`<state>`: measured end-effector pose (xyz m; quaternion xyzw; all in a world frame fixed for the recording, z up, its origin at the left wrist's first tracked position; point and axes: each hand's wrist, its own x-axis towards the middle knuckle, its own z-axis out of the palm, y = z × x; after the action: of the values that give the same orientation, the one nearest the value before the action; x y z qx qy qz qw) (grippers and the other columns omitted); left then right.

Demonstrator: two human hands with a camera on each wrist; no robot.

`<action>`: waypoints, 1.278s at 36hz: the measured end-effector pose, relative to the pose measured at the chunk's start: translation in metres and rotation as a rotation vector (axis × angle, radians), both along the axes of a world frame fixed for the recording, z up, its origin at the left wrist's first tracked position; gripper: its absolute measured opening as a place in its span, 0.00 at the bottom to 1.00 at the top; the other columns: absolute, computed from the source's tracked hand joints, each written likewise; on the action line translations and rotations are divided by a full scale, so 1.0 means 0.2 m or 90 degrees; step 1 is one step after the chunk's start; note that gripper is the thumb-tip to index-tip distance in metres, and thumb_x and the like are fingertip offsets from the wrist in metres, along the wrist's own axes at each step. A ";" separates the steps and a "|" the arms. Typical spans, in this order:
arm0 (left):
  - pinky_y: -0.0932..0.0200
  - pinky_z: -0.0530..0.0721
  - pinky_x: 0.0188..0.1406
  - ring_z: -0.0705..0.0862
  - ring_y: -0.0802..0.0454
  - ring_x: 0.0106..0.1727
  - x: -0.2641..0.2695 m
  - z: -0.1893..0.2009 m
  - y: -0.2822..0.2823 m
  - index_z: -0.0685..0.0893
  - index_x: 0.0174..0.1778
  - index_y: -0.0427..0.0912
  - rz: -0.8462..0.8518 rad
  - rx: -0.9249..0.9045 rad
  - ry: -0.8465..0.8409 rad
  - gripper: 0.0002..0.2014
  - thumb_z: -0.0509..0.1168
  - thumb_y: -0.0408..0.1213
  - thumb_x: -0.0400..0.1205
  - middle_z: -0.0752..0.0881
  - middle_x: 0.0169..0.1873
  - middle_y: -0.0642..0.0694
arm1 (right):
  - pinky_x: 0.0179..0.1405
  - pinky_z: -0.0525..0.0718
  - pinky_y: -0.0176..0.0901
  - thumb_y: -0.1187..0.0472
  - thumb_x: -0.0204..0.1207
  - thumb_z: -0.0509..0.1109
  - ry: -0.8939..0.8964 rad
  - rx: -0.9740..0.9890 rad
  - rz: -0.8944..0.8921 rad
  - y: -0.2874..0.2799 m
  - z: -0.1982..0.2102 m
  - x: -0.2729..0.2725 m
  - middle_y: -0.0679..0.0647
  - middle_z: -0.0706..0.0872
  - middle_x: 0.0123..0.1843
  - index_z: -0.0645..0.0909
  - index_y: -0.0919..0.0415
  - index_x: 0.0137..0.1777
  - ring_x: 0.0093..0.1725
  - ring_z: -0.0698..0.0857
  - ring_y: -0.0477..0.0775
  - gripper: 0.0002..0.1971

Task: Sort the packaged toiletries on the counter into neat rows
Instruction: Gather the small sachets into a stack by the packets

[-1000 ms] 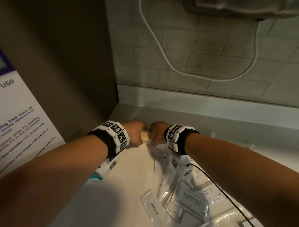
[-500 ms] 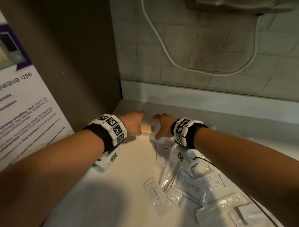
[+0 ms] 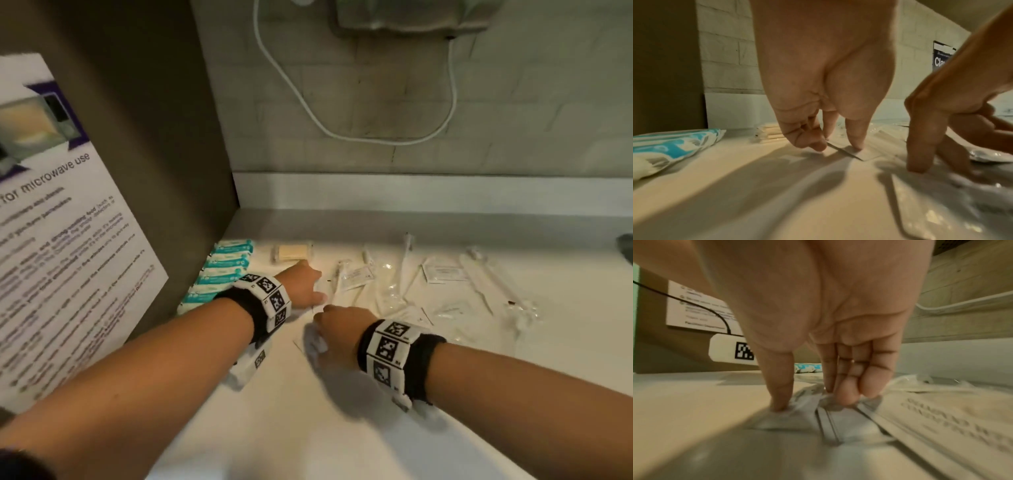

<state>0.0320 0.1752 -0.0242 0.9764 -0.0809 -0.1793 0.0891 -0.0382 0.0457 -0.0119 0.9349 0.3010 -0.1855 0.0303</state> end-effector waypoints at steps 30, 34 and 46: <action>0.54 0.85 0.33 0.87 0.46 0.30 -0.22 0.11 -0.25 0.81 0.58 0.42 0.199 -0.491 0.034 0.13 0.68 0.24 0.81 0.86 0.34 0.40 | 0.42 0.87 0.44 0.63 0.83 0.62 0.106 0.253 -0.231 -0.69 0.28 0.16 0.61 0.87 0.51 0.75 0.63 0.52 0.44 0.87 0.57 0.04; 0.55 0.91 0.42 0.90 0.47 0.37 -0.20 0.22 -0.29 0.86 0.50 0.37 0.149 -0.464 -0.084 0.08 0.67 0.22 0.80 0.89 0.42 0.36 | 0.51 0.86 0.54 0.64 0.82 0.61 0.104 0.278 -0.270 -0.82 0.30 0.21 0.67 0.86 0.56 0.76 0.67 0.55 0.50 0.87 0.64 0.07; 0.44 0.87 0.59 0.89 0.45 0.48 -0.19 0.26 -0.56 0.88 0.46 0.39 0.067 -0.538 -0.092 0.06 0.74 0.28 0.75 0.90 0.50 0.42 | 0.41 0.87 0.53 0.70 0.84 0.56 0.121 0.313 -0.277 -1.10 0.30 0.23 0.57 0.80 0.43 0.72 0.55 0.38 0.41 0.85 0.59 0.14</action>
<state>-0.0068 0.0633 0.0286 0.8669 -0.1034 -0.0567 0.4843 0.0076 -0.1750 0.0480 0.9351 0.1314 -0.1957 -0.2648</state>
